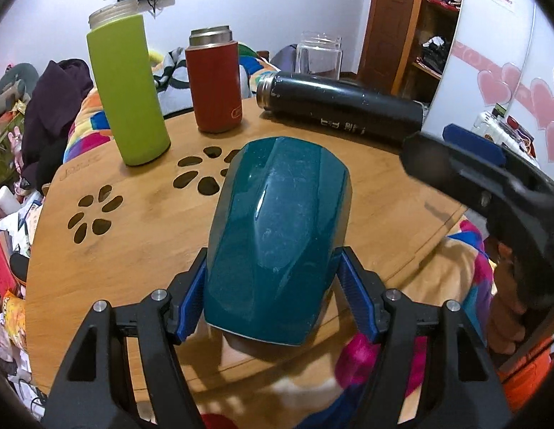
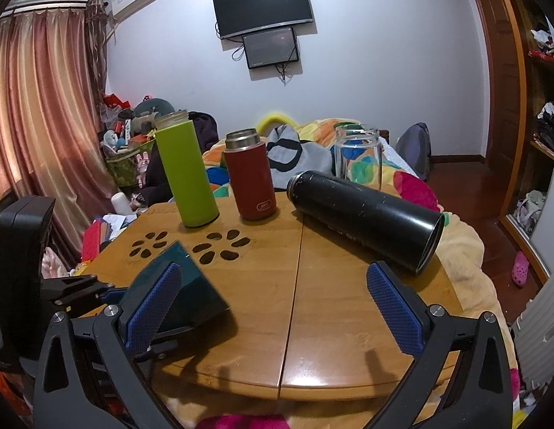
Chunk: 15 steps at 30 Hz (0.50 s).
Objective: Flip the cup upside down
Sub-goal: 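Lift the teal cup with the left tool toward the right tool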
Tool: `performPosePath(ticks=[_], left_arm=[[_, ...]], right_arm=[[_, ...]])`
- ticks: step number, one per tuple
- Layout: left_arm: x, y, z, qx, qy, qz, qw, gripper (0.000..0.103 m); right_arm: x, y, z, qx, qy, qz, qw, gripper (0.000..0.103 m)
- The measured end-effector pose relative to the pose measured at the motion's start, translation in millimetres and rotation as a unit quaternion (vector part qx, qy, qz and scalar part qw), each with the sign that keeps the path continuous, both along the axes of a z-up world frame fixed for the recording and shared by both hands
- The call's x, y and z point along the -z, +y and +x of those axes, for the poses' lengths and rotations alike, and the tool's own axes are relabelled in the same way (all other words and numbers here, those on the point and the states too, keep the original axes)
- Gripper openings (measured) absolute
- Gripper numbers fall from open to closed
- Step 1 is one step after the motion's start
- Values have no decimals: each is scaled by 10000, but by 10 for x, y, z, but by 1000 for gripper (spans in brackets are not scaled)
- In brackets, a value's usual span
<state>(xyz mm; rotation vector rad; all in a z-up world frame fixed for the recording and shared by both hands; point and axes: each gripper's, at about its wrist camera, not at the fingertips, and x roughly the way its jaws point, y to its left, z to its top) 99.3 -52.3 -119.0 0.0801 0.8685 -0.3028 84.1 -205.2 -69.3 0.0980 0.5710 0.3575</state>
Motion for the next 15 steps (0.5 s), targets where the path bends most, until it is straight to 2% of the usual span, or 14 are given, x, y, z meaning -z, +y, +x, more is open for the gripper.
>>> performPosePath(ticks=[7, 12, 15], left_arm=[[79, 1, 8, 4, 52, -115, 9999, 68], [-69, 94, -253, 209, -295, -99, 9993, 69], [-187, 256, -410, 123, -560, -59, 9983, 69]], right_arm=[[53, 29, 13, -26, 96, 23, 9999, 103], [63, 63, 10, -64, 124, 22, 9999, 103], [66, 99, -12, -106, 115, 5, 9999, 103]])
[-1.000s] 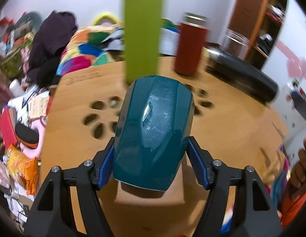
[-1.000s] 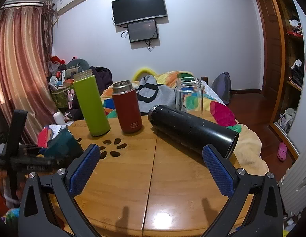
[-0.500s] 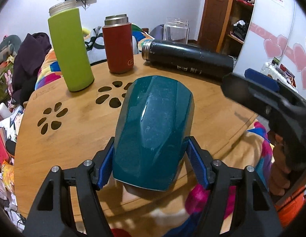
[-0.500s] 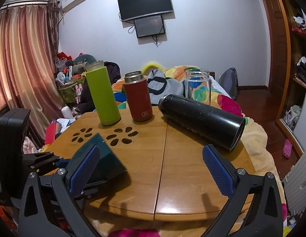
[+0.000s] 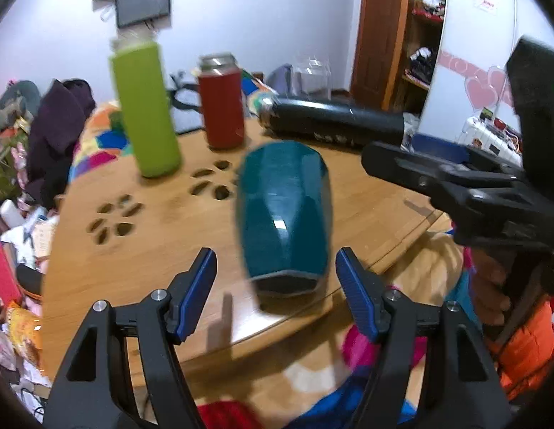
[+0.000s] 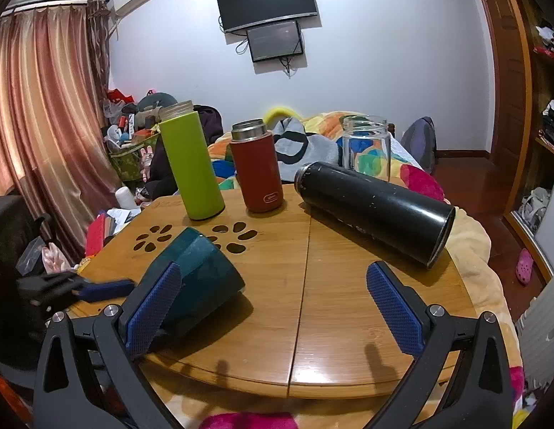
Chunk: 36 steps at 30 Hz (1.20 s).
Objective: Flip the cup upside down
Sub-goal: 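Lift the teal cup with the left tool toward the right tool, then grasp the teal cup with the right tool while the left tool releases it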
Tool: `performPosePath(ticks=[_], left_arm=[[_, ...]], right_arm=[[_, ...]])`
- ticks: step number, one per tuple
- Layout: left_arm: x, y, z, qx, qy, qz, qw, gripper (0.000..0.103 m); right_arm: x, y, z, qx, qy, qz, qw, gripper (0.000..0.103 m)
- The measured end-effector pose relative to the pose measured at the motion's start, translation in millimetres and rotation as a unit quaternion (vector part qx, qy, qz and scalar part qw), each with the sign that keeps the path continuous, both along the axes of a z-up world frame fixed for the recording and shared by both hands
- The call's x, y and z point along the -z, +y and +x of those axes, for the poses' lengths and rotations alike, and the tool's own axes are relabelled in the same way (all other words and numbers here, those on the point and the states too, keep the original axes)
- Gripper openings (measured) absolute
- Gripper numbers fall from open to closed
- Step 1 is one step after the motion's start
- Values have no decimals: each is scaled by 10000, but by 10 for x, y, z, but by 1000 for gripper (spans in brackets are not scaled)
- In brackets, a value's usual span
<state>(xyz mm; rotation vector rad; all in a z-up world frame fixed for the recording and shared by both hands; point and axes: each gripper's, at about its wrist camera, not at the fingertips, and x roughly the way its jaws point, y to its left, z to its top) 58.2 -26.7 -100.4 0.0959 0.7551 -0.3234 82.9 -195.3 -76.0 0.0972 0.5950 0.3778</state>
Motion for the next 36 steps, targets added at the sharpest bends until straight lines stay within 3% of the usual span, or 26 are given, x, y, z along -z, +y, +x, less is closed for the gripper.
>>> performPosePath(ticks=[4, 7, 11, 14, 27, 32, 36], left_arm=[[-125, 356, -79, -560, -369, 14, 9977, 71], [-49, 476, 45, -798, -314, 120, 9962, 71], [154, 454, 171, -784, -52, 28, 9969, 71], [227, 408, 137, -742, -81, 44, 9972, 71], [339, 60, 91, -187, 60, -205, 9996, 71], [304, 159, 65, -480, -104, -52, 9988, 71], [73, 371, 85, -820, -379, -152, 9958, 70]], right_arm=[[14, 83, -2, -108, 40, -7, 9999, 103], [35, 169, 3, -223, 119, -28, 9997, 103], [42, 290, -37, -367, 108, -189, 9991, 103], [51, 328, -63, -397, 51, -305, 9987, 103], [189, 254, -6, -601, 288, -98, 9977, 103], [251, 226, -43, -730, 258, -95, 9970, 103], [326, 281, -48, -879, 291, -155, 9956, 103]])
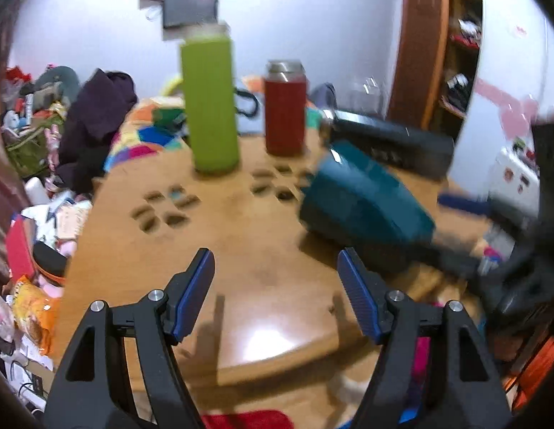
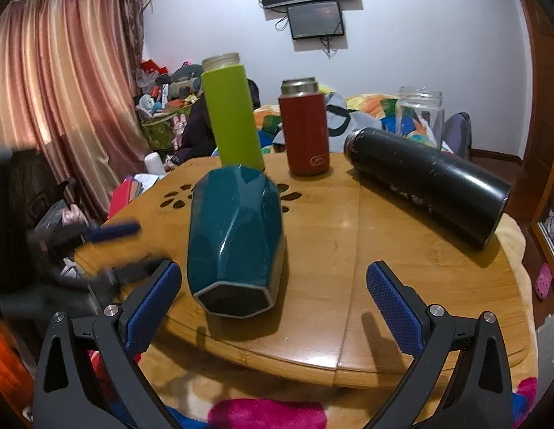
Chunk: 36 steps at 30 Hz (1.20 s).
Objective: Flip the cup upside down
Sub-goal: 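Grasp the teal cup with the right tool while the left tool releases it, then rotate the teal cup with the right tool, opening downward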
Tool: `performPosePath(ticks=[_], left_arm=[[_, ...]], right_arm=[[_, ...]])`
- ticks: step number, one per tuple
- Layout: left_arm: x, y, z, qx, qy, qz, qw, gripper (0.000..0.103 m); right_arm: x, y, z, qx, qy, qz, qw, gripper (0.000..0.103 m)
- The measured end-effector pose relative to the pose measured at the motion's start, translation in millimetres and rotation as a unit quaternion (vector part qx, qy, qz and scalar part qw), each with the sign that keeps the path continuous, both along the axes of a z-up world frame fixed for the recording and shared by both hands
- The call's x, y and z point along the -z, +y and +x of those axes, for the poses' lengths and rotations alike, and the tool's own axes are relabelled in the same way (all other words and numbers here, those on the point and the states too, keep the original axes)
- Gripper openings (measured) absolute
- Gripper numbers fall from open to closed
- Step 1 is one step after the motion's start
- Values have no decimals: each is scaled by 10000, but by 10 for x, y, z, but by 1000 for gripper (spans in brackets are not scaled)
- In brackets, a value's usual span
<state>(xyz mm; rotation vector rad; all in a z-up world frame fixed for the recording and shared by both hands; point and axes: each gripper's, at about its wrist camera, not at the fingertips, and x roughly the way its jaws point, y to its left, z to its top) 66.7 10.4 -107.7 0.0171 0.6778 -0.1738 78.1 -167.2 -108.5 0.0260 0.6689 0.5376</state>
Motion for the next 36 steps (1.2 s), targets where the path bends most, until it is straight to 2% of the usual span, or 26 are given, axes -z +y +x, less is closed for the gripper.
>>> performPosePath(ticks=[1, 3, 5, 7, 9, 11, 13, 20, 27, 36], left_arm=[[-51, 22, -2, -21, -72, -38, 10000, 69], [-177, 31, 9, 23, -224, -106, 9997, 55], [-254, -26, 42, 134, -300, -128, 9994, 43], [-287, -107, 86, 293, -324, -164, 9989, 33], [-296, -217, 143, 464, -308, -208, 9982, 19], [-299, -297, 179, 615, -307, -254, 9973, 10], [-297, -383, 190, 744, -354, -238, 9963, 9], [-273, -537, 282, 950, -382, -176, 9946, 7], [-327, -419, 389, 927, -331, -460, 9941, 7], [-346, -383, 528, 985, -334, -557, 9930, 5]], right_arm=[[26, 23, 12, -52, 53, -15, 10000, 103], [78, 66, 32, -136, 147, -32, 9998, 100], [117, 103, 51, -230, 231, -64, 9994, 87], [139, 132, 59, -295, 274, -80, 9992, 77], [137, 150, 36, -325, 243, -69, 9992, 70], [128, 158, 22, -418, 230, -2, 9989, 59], [115, 183, -12, -483, 146, -33, 9987, 52], [80, 212, -75, -330, -145, -269, 9990, 52], [-62, 139, -156, -233, -486, -160, 9984, 51], [-279, 201, -127, -288, -984, -78, 9947, 48]])
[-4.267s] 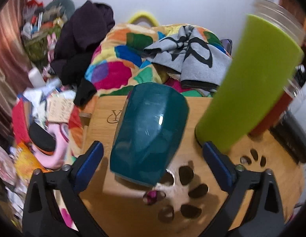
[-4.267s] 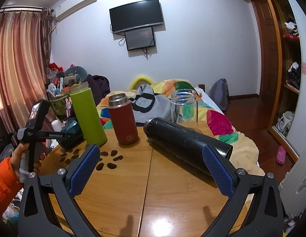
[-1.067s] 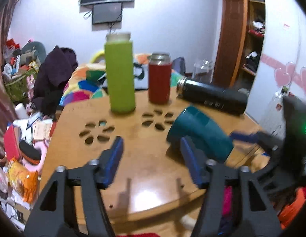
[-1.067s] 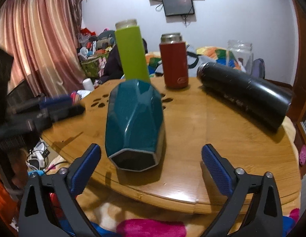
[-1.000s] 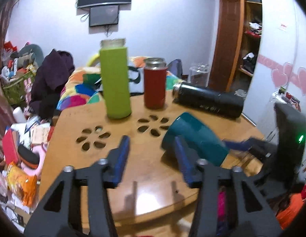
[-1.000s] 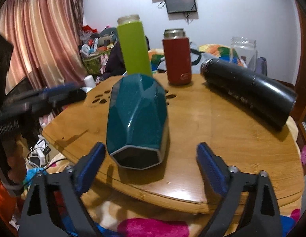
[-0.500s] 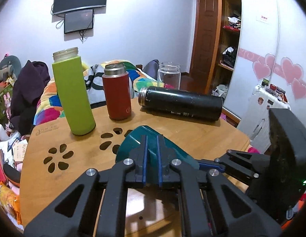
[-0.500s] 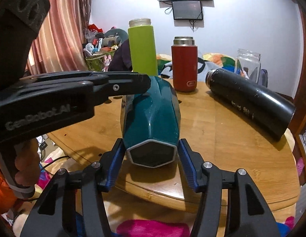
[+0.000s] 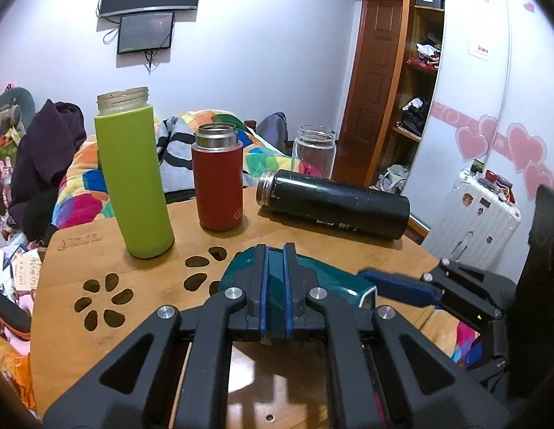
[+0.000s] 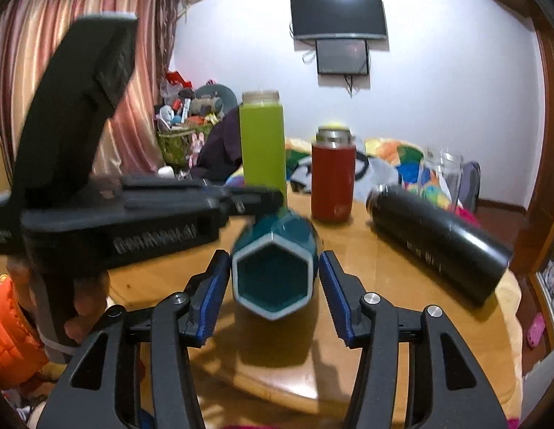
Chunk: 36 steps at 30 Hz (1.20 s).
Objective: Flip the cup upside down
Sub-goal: 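Rotate the teal cup with the right tool, opening downward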
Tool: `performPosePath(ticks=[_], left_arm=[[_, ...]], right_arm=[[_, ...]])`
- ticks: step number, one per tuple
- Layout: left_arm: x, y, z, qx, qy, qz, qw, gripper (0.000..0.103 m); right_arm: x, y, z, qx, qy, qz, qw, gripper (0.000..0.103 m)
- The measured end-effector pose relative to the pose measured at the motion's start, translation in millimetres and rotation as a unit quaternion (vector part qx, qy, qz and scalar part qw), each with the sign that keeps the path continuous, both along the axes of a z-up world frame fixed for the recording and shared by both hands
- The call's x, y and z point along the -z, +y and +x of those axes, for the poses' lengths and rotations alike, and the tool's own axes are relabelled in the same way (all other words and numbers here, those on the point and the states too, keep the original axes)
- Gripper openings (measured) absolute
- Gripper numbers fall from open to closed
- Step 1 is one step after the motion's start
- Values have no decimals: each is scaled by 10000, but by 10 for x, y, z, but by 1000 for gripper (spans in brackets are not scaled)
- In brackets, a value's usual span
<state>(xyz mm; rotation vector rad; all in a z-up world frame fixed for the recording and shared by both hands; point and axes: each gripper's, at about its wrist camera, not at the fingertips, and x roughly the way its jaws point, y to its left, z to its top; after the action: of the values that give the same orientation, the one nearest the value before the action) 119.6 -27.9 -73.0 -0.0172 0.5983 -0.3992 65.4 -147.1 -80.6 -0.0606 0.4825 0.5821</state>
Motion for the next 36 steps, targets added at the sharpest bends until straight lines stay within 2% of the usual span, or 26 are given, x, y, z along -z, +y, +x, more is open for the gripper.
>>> performPosePath(ticks=[1, 3, 4, 8, 12, 14, 16, 21, 22, 25, 27, 28, 31, 36], left_arm=[[4, 0, 18, 39, 36, -23, 10000, 5], [12, 9, 43, 47, 77, -33, 10000, 2], [30, 8, 59, 50, 112, -12, 9999, 2], [58, 70, 80, 40, 163, -138, 9998, 2], [52, 127, 49, -51, 126, -78, 9999, 2], [26, 162, 15, -83, 43, -73, 9999, 2], [16, 191, 8, -158, 1, -2, 9999, 2], [38, 260, -6, -204, 63, -82, 9997, 2], [40, 257, -25, -194, 55, -98, 9997, 2], [39, 231, -72, -108, 11, -110, 9999, 2], [46, 182, -88, -11, 10, -82, 10000, 2], [52, 170, -88, 11, 7, -59, 10000, 2], [81, 93, -99, 112, 13, 21, 9999, 2], [82, 65, -119, 171, -36, 75, 9998, 2]], right_arm=[[-32, 16, 15, -44, -62, 31, 10000, 47], [-39, 71, 55, -199, -19, 20, 9998, 34], [-26, 107, 75, -261, 18, 1, 9997, 33], [48, 191, 100, -180, -17, -208, 9996, 33], [78, 52, 91, -44, 231, -90, 9997, 33], [109, 1, 83, 88, 422, -13, 9991, 59], [157, -29, 52, 89, 588, 83, 9982, 69], [272, 185, 14, -3, 722, -270, 9970, 69], [317, 242, 24, 18, 762, -396, 9963, 72], [406, 314, 56, 66, 842, -606, 9946, 70], [441, 304, 87, 85, 928, -603, 9938, 63], [453, 285, 109, 122, 956, -603, 9935, 56], [442, 232, 137, 111, 1005, -500, 9936, 53], [373, 200, 65, 195, 788, -531, 9953, 51]])
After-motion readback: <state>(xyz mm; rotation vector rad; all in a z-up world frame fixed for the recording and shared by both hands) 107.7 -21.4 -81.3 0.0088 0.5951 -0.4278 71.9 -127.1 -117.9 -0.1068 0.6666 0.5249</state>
